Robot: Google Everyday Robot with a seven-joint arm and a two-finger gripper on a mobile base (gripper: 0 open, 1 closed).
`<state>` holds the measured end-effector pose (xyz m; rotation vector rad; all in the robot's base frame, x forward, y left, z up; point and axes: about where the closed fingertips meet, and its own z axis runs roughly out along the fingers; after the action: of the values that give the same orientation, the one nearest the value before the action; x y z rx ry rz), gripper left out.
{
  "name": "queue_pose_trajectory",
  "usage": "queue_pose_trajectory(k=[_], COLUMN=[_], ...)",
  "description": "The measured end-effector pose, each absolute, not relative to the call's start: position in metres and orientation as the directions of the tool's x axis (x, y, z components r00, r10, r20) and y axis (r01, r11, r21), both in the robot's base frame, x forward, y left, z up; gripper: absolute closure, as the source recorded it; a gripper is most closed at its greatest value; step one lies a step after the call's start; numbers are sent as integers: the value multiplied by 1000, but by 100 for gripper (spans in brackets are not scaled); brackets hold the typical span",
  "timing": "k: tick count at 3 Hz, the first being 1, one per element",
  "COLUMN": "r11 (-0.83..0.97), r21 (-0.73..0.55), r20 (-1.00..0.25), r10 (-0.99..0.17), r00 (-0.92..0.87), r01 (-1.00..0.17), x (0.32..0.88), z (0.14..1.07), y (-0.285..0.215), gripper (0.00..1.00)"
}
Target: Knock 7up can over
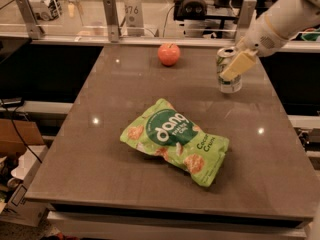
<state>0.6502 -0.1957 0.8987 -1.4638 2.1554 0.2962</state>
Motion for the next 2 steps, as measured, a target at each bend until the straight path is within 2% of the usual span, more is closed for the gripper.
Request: queue_pose_trajectory(k=[1, 2], r11=[283, 191], r21=[-183, -187], r20=[-352, -232], r10=[-913, -962], r00=[-206, -145], r01=[-941, -964], x=[637, 628], z=[909, 910], y=[-186, -180], gripper=[100, 100])
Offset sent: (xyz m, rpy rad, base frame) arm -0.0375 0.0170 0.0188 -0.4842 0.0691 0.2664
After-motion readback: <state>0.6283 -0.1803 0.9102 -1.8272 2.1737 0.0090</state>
